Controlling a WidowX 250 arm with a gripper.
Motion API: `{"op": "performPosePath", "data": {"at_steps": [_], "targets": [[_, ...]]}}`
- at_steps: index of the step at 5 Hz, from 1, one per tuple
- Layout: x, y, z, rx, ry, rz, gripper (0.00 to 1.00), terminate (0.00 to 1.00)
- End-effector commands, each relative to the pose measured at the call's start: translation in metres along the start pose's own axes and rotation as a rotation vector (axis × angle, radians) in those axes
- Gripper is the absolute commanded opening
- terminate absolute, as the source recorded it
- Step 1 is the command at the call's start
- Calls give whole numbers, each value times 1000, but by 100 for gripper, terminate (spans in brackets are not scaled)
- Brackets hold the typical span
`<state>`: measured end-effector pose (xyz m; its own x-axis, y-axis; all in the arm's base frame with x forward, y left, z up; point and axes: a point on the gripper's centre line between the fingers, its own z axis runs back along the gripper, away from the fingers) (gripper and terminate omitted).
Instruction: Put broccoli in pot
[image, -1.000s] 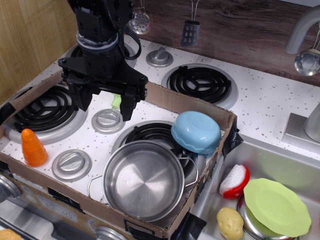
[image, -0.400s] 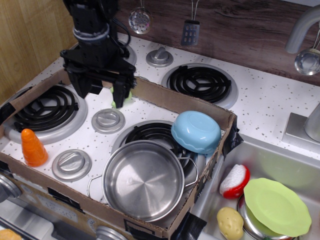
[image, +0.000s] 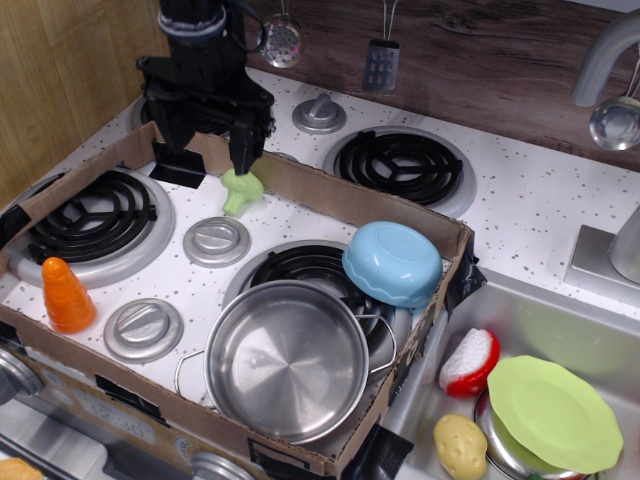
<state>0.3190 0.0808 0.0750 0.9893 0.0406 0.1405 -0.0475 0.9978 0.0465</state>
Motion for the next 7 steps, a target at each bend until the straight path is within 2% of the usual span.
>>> {"op": "performPosePath", "data": {"at_steps": [1,3,6,7], "targets": [[31,13,-3,-12,-32,-59,100,0],[32,12,-28,-43,-12,-42,100,0],[37,5,-51,-119,18,-49,100,0],[34,1,-56,-121,17,-48,100,0]]}}
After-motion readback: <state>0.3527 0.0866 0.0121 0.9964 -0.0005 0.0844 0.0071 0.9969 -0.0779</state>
